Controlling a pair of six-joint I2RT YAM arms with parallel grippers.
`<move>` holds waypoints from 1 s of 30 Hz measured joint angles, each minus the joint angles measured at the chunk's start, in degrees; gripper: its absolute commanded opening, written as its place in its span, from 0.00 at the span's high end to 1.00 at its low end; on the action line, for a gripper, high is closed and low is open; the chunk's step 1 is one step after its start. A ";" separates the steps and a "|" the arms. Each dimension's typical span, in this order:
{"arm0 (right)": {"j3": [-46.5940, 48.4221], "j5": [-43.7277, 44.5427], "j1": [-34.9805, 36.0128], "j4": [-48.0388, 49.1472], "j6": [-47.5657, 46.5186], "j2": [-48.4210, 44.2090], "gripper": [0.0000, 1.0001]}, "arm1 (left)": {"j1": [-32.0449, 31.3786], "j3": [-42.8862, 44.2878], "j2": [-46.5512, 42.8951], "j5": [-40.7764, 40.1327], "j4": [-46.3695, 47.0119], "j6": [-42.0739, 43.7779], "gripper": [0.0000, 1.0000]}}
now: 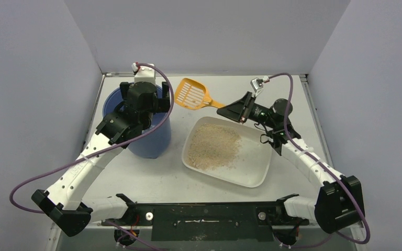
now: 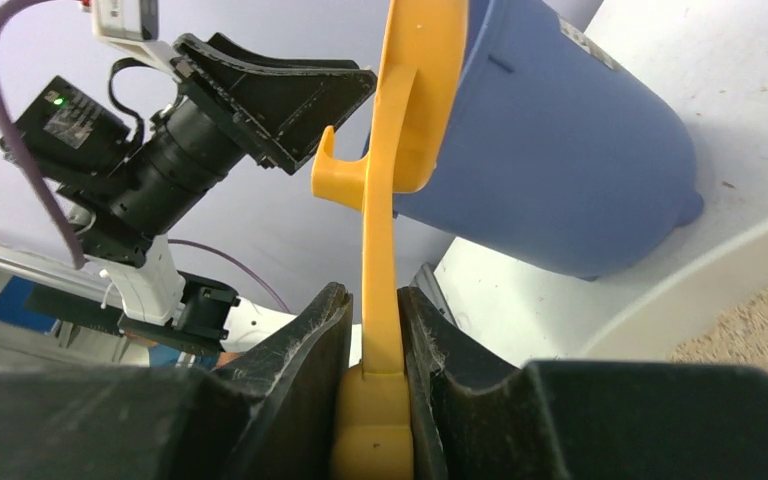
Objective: Clean the litter box
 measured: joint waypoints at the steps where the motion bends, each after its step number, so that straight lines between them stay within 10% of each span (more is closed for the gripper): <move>1: 2.45 0.17 1.16 -1.57 -1.46 1.66 1.00 | 0.00 0.17 -0.15 -0.59 0.28 0.02 0.03; 21: 48.28 8.76 16.09 -42.16 -45.42 28.06 1.00 | -0.09 4.20 -7.58 -4.17 2.56 0.37 0.03; 30: 53.72 21.03 24.09 -50.69 -70.38 29.14 1.00 | -0.13 4.20 -7.65 -3.65 2.71 0.24 0.03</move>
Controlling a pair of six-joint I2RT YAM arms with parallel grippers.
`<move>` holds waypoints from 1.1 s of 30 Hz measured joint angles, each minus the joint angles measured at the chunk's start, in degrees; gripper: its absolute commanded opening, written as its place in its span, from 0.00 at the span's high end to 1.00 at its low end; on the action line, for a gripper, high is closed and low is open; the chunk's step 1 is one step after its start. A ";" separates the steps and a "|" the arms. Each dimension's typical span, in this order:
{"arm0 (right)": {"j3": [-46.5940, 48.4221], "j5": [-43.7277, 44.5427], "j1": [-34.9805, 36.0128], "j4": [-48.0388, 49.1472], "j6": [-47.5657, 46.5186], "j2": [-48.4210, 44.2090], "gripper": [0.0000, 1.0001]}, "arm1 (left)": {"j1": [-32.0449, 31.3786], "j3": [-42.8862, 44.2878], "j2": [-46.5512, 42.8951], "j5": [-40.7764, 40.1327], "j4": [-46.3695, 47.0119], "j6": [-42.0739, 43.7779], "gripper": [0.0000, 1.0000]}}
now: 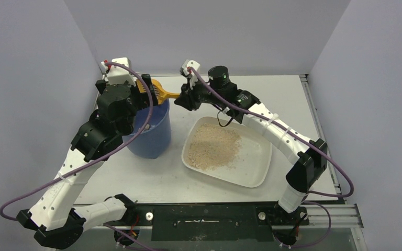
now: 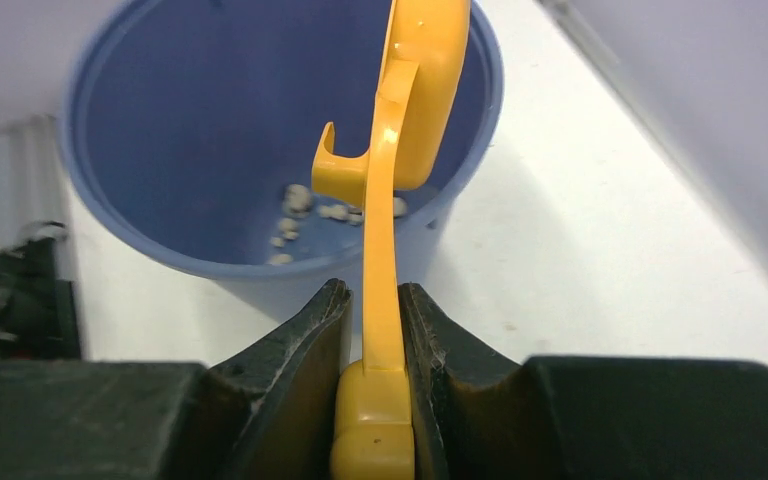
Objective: Clean the litter box
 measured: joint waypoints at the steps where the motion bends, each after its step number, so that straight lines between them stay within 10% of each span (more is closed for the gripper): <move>1: -0.11 1.73 0.83 0.13 -3.17 -0.11 1.00 | 0.00 0.00 -0.07 0.00 0.00 0.00 0.03; 13: -3.06 20.15 11.41 5.01 -34.51 -1.64 1.00 | 0.00 0.00 -1.90 -0.28 0.00 0.00 0.03; 33: -12.85 34.23 10.14 4.48 -16.79 -24.76 1.00 | 0.00 -3.02 -2.10 4.96 3.21 0.48 0.03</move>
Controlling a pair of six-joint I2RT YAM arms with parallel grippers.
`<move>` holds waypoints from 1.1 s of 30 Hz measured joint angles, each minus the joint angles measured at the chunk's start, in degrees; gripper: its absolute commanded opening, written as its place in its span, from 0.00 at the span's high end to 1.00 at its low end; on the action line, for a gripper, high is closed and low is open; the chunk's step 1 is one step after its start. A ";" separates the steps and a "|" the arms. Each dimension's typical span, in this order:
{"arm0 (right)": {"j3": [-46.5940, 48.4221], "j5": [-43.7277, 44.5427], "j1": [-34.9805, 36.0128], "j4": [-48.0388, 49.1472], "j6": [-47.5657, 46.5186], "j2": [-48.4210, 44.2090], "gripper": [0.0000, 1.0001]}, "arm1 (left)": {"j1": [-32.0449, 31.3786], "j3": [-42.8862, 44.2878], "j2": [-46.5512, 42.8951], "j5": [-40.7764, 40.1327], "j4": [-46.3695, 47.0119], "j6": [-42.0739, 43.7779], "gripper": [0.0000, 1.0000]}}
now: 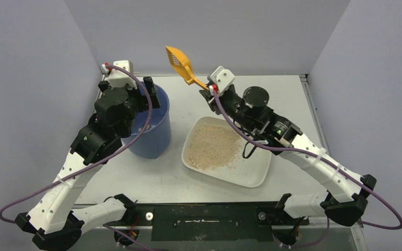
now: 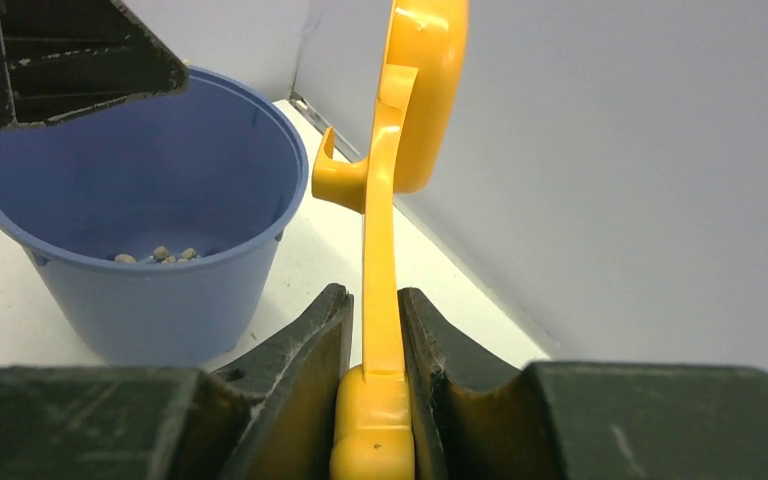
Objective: Clean the litter box
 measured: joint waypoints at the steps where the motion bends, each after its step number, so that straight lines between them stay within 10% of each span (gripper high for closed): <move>1: 0.13 0.66 -0.50 -1.92 1.90 -1.09 1.00 | 0.00 -0.04 0.22 1.18 0.42 0.11 0.03; 16: 1.27 -5.92 -16.13 -37.73 25.90 -4.76 1.00 | -0.98 0.20 9.88 23.08 4.11 1.81 0.03; 33: -15.69 -22.08 -37.90 -53.22 35.15 -8.92 1.00 | -5.07 5.27 27.58 28.96 -2.64 1.86 0.03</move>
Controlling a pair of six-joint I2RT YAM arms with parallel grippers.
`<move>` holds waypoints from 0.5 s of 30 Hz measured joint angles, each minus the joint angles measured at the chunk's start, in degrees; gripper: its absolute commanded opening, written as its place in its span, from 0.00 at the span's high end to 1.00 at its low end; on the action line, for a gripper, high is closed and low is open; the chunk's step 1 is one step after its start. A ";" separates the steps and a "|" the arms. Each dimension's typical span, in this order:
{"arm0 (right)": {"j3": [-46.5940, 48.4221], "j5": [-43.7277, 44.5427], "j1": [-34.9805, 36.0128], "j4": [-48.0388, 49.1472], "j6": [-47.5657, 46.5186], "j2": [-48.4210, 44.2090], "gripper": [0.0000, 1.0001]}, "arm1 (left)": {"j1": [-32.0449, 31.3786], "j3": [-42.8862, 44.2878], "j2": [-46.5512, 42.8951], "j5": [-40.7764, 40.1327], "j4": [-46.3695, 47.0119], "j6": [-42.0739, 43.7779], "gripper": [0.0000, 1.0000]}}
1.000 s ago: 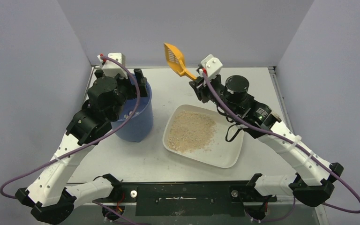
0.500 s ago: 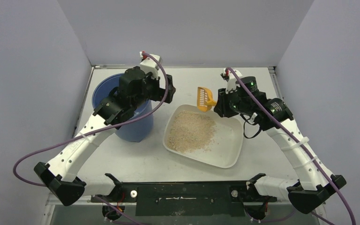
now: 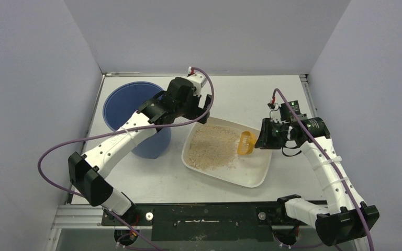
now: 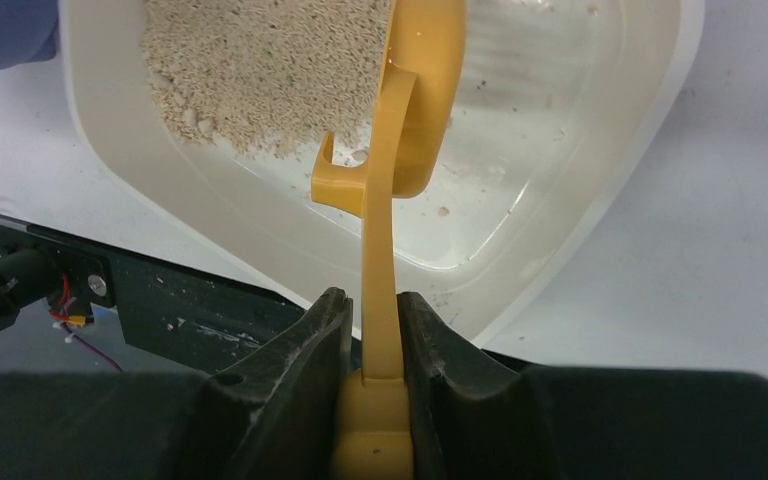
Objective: Clean the litter box
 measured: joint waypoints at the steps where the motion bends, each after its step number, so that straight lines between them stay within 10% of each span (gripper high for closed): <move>1: -0.79 -0.33 -0.94 -0.17 0.07 0.00 1.00 | -0.02 0.00 0.66 -0.04 -0.28 -0.02 0.03; 15: -17.38 -10.88 -10.73 9.60 4.15 0.20 1.00 | -0.02 -3.10 5.75 -0.52 -0.61 -0.66 0.03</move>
